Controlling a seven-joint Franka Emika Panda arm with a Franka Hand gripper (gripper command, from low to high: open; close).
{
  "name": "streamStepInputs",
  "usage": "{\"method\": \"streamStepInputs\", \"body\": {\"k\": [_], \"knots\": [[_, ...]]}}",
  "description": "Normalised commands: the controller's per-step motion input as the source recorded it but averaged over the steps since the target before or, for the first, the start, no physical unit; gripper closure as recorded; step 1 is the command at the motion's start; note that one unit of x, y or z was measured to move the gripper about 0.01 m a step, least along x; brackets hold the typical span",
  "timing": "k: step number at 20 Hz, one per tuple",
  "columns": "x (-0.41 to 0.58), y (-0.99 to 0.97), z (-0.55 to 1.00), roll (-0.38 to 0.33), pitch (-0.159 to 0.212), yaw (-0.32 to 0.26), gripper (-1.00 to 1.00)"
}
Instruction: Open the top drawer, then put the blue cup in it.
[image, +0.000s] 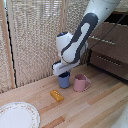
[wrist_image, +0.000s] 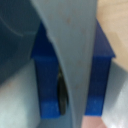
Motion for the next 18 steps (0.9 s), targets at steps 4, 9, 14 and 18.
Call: {"method": "streamStepInputs", "body": {"k": [4,9,14,18], "knots": [[0.219,0.27,1.00,-0.036,0.000,-0.220,1.00],[0.217,0.25,1.00,-0.036,0.000,-0.228,1.00],[0.228,0.24,0.96,-0.008,0.000,-0.222,1.00],[0.265,0.20,0.93,0.000,0.004,-0.220,1.00]]}}
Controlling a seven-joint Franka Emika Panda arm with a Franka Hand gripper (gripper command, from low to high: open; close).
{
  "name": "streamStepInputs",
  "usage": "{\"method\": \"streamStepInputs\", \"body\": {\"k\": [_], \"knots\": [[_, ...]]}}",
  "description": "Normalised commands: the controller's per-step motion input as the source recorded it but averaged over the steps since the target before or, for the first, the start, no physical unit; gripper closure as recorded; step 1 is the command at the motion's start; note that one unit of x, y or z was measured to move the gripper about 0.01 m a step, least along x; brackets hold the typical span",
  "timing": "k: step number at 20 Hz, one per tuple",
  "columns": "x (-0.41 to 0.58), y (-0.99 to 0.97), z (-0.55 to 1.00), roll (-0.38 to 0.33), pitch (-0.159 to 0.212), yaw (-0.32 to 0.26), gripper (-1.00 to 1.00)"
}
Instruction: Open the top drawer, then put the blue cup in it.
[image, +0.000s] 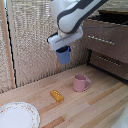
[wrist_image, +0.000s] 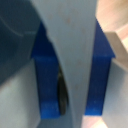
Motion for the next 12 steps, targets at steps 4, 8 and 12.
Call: {"method": "streamStepInputs", "body": {"k": [4,8,12], "knots": [[0.352,0.03,0.94,-0.005,0.036,-0.213,1.00],[0.341,-0.12,0.93,-0.003,0.058,-0.229,1.00],[0.335,-0.23,0.95,0.000,0.065,-0.224,1.00]]}}
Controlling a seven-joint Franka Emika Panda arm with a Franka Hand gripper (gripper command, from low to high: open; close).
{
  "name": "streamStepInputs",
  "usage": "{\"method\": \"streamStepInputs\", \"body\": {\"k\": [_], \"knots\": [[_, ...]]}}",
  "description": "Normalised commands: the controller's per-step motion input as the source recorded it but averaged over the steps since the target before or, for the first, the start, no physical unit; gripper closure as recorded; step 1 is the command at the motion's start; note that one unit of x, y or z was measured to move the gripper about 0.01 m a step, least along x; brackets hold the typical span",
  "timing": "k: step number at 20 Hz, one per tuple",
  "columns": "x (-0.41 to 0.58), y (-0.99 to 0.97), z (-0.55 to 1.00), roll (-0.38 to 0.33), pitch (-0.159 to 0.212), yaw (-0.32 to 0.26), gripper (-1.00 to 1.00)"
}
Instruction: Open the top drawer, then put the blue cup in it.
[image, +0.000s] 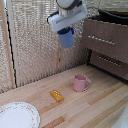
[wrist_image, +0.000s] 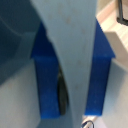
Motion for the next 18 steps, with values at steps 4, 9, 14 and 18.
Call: {"method": "streamStepInputs", "body": {"k": [4,9,14,18], "knots": [[0.214,-0.32,0.98,0.000,0.070,-0.236,1.00],[0.099,-0.42,0.99,0.018,0.085,-0.236,1.00],[0.007,-0.33,0.96,0.037,0.053,-0.266,1.00],[0.000,-0.28,0.94,0.038,0.013,-0.270,1.00]]}}
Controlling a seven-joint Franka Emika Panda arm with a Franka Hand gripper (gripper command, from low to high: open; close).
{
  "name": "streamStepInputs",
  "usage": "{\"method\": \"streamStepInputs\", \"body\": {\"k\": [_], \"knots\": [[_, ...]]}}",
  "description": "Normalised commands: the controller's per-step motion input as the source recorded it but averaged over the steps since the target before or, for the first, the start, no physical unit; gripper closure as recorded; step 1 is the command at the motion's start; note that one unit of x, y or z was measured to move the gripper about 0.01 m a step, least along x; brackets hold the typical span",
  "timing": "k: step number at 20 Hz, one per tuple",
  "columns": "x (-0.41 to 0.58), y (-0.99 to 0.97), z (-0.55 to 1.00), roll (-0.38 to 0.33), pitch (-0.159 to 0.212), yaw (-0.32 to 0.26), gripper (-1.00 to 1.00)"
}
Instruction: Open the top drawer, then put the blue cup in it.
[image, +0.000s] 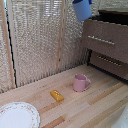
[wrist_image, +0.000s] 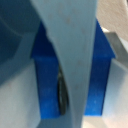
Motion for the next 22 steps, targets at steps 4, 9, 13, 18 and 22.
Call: {"method": "streamStepInputs", "body": {"k": [4,9,13,18,22], "knots": [[0.004,-0.45,0.87,0.056,-0.014,-0.203,1.00],[0.023,-0.70,0.48,0.096,-0.123,-0.096,1.00],[-0.046,-0.78,0.14,0.125,-0.133,-0.056,1.00],[-0.245,-0.80,-0.12,0.141,-0.096,-0.044,1.00],[-0.340,-0.81,-0.33,0.121,-0.078,-0.058,1.00]]}}
